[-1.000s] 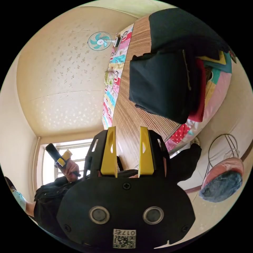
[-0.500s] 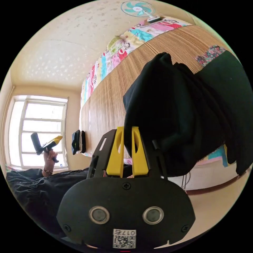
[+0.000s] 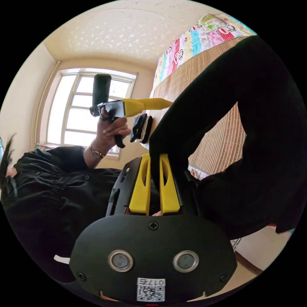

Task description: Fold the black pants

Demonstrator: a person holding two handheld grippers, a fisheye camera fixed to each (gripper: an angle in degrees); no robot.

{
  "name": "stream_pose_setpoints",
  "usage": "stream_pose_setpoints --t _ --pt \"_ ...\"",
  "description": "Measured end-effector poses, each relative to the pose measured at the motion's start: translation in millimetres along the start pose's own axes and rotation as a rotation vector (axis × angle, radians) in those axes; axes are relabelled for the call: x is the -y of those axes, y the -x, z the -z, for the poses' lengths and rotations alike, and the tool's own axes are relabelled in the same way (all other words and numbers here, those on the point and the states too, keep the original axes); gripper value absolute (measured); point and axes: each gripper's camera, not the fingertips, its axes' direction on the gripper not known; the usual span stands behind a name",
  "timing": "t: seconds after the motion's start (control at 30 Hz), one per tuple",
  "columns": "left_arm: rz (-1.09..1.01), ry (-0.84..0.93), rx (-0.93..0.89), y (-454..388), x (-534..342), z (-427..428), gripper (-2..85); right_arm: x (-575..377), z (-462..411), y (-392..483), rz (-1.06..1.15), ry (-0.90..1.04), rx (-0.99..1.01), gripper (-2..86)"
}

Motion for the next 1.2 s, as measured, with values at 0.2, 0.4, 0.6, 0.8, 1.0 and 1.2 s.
stream_pose_setpoints --t 0.2,0.4,0.6,0.8,1.0,1.2 --pt "-0.061 0.334 0.276 -5 36 -77 3.7 -18 -14 -5 -0.031 -0.041 -0.036 3.5" --pt "-0.181 0.136 -0.133 -3 18 19 1.3 -84 27 -8 -0.06 -0.347 0.043 7.5" --pt "-0.426 -0.038 -0.454 -34 5 105 0.0 -209 109 -28 -0.014 -0.868 0.277 8.1" --pt "-0.823 0.042 -0.671 -135 -26 123 -0.1 -291 93 -121 -0.479 -0.971 0.446 17.6" --pt "-1.211 0.131 -0.843 -212 -113 161 0.4 -175 37 -120 0.059 -0.844 1.158 22.1" --pt "-1.375 0.279 -0.657 -245 -235 166 3.1 -32 59 30 0.514 -0.61 1.145 7.9"
